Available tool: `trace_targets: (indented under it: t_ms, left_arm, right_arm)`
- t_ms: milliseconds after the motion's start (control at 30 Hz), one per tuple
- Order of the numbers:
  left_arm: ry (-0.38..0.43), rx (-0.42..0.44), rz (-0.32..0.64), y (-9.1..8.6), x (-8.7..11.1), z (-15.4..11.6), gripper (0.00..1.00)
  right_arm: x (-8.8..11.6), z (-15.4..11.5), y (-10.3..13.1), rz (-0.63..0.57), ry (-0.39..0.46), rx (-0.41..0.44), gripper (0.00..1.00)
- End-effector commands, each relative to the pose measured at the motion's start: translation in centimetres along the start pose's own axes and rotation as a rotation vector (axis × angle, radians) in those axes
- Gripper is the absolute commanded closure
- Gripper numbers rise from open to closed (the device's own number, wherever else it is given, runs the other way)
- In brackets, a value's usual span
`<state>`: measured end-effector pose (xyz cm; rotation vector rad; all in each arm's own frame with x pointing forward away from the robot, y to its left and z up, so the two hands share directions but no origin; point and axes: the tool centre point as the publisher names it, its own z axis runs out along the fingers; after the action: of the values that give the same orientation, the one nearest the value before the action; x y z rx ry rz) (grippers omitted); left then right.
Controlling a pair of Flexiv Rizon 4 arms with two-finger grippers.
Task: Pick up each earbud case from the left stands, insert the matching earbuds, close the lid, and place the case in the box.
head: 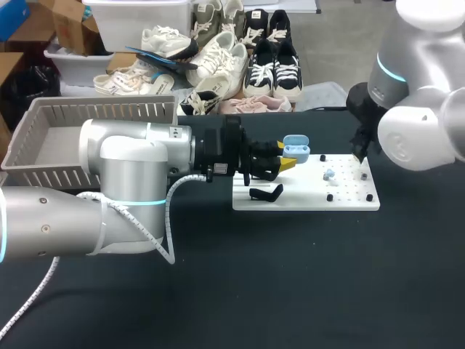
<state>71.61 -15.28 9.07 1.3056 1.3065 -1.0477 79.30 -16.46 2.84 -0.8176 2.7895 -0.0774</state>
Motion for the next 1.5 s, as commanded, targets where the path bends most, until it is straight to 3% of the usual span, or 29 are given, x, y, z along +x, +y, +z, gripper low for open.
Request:
trace_targets:
  t_ms: [33,1500]
  left_arm:
    - [-0.001,-0.006,0.001,-0.15,0.02,0.00,1.00]
    - [-0.001,-0.006,0.001,-0.15,0.02,0.00,1.00]
  right_arm:
    - [-0.07,0.04,0.06,-0.001,0.004,0.004,0.51]
    - [-0.55,0.81,0.45,0.047,0.021,-0.003,0.67]
